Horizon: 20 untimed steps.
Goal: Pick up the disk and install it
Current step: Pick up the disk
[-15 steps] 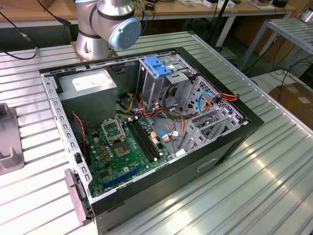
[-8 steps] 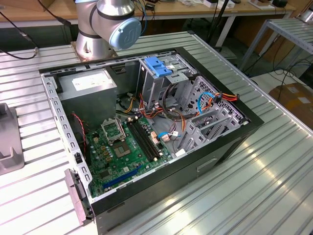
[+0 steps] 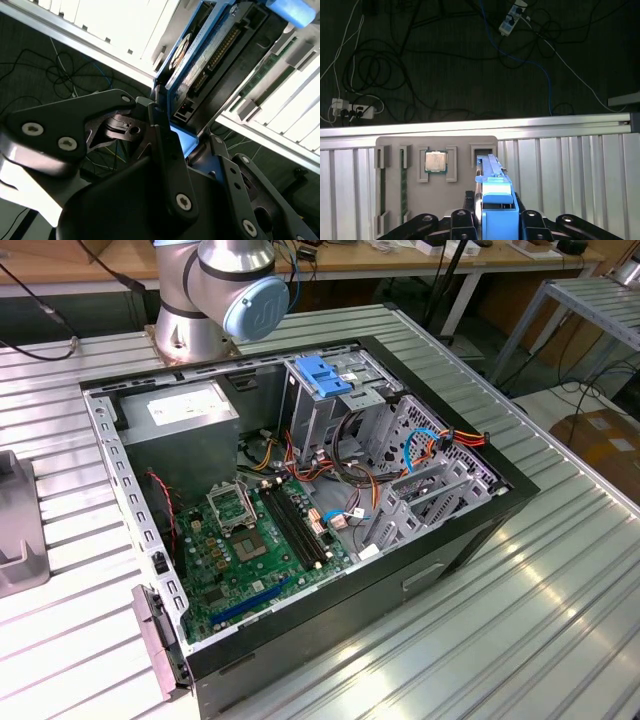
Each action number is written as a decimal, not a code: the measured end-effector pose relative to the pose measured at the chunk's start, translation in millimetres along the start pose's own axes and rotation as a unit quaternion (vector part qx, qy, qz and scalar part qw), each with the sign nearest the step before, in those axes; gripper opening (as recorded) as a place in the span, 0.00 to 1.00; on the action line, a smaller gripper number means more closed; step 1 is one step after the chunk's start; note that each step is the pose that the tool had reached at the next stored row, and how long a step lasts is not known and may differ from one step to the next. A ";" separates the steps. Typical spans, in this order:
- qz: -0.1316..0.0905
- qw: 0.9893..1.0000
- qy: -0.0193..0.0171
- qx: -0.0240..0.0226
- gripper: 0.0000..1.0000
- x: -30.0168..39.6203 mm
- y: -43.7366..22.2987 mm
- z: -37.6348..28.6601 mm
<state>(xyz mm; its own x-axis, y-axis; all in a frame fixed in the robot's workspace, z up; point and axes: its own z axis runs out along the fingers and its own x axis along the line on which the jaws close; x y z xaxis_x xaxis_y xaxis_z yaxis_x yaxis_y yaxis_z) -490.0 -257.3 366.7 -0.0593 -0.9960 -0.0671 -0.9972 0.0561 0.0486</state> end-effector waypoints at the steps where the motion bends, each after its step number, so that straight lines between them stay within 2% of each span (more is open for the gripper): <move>1: 0.000 1.000 0.000 0.000 0.37 0.0 0.0 -0.3; 20: 0.000 1.000 0.000 0.000 0.37 -0.4 0.3 -5.4</move>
<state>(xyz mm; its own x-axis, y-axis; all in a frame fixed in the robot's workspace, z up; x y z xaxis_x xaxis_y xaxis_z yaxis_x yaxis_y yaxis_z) -490.0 -257.3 372.1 -0.0593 -0.9960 -0.0671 -0.9972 0.0561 0.0486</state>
